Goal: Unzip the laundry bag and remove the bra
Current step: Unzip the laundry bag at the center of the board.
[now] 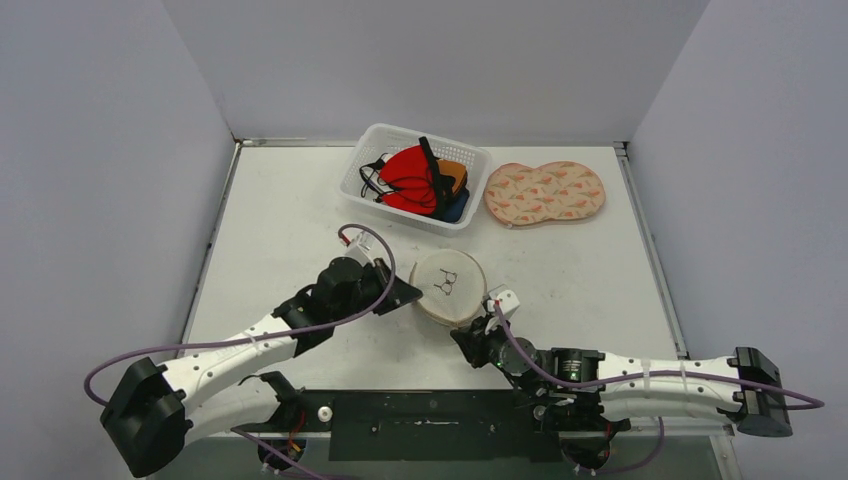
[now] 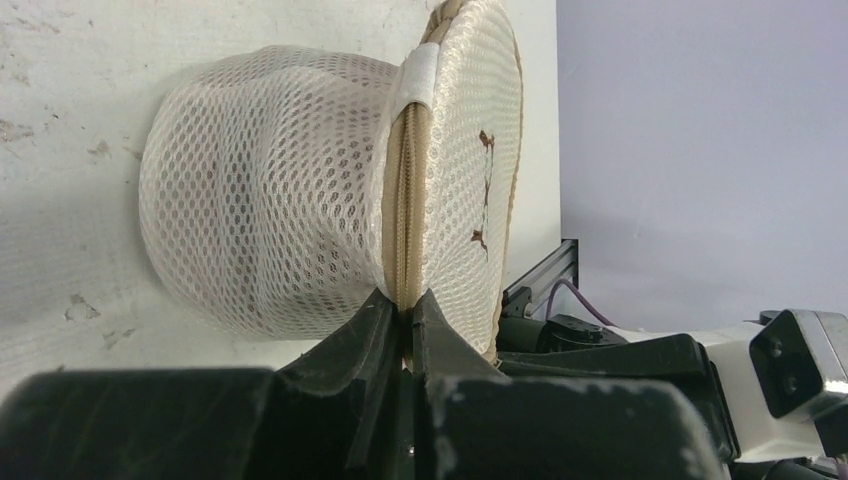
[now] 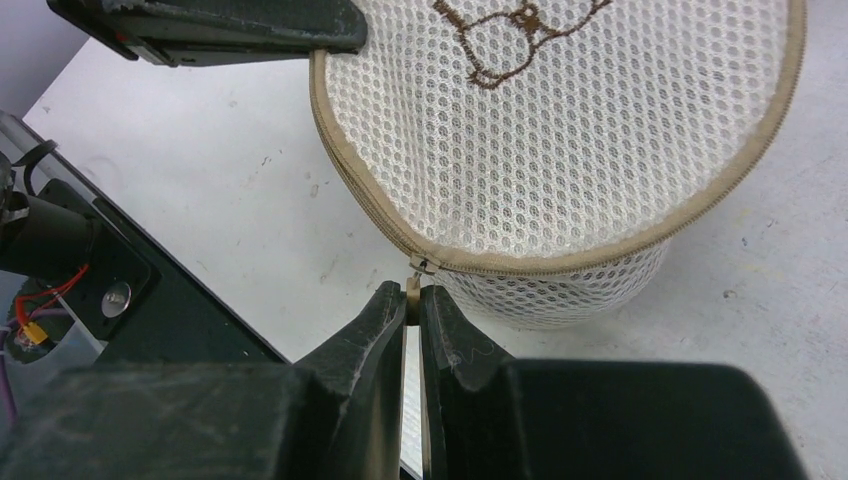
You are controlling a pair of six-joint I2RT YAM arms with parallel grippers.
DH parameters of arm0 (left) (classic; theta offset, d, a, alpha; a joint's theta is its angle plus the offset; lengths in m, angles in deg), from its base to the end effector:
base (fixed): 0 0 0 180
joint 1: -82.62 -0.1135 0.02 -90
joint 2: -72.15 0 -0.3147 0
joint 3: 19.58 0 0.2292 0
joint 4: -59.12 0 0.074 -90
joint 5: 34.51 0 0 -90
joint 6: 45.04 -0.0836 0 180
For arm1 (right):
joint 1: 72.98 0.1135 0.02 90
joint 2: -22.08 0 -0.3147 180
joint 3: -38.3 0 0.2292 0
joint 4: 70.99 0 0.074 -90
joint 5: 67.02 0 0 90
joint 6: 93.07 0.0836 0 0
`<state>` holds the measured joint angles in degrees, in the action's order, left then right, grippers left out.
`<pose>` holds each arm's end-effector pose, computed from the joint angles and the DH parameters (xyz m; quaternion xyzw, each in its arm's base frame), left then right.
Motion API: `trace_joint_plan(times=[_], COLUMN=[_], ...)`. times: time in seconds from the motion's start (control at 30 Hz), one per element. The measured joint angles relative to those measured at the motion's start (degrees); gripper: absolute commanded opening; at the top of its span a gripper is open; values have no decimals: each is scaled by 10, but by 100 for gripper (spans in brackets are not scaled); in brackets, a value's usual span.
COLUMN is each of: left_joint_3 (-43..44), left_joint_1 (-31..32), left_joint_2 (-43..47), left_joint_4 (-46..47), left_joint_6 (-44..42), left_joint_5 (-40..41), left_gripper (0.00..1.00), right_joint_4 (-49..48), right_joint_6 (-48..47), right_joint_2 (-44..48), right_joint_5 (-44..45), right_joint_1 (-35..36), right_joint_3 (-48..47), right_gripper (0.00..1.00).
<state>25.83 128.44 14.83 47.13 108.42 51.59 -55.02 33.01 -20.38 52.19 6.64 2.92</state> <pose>0.1480 -0.1605 0.2673 -0.1101 0.8306 -0.4610 0.2922 0.0672 0.1407 0.2402 -0.1702 0.8012 0.3400 0.4621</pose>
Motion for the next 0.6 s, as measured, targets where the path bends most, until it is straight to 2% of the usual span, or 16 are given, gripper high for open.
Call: trace_joint_plan(times=[0.03, 0.17, 0.2, 0.33, 0.47, 0.6], left_joint_3=[6, 10, 10, 2, -26, -48], left_joint_1=[-2, -4, -5, -1, 28, 89], left_joint_2=[-11, -31, -32, -5, 69, 122], left_joint_4=[0, 0, 0, -4, -23, -43], left_joint_6=[-6, -17, -15, -5, 19, 52], left_joint_5=[-5, -16, -20, -23, -5, 30], left_gripper=[2, 52, 57, 70, 72, 73], right_joint_4=[-3, -14, -18, -31, -46, -57], right_joint_6=[0, 1, 2, 2, 3, 3], right_joint_2=[-5, -23, -27, -33, -39, -60], right_joint_5=[0, -2, -4, -12, -19, -30], right_joint_1=[0, 0, 0, 1, 3, 3], right_joint_3=[1, 2, 2, 2, 2, -1], right_gripper=[5, 5, 5, 5, 5, 5])
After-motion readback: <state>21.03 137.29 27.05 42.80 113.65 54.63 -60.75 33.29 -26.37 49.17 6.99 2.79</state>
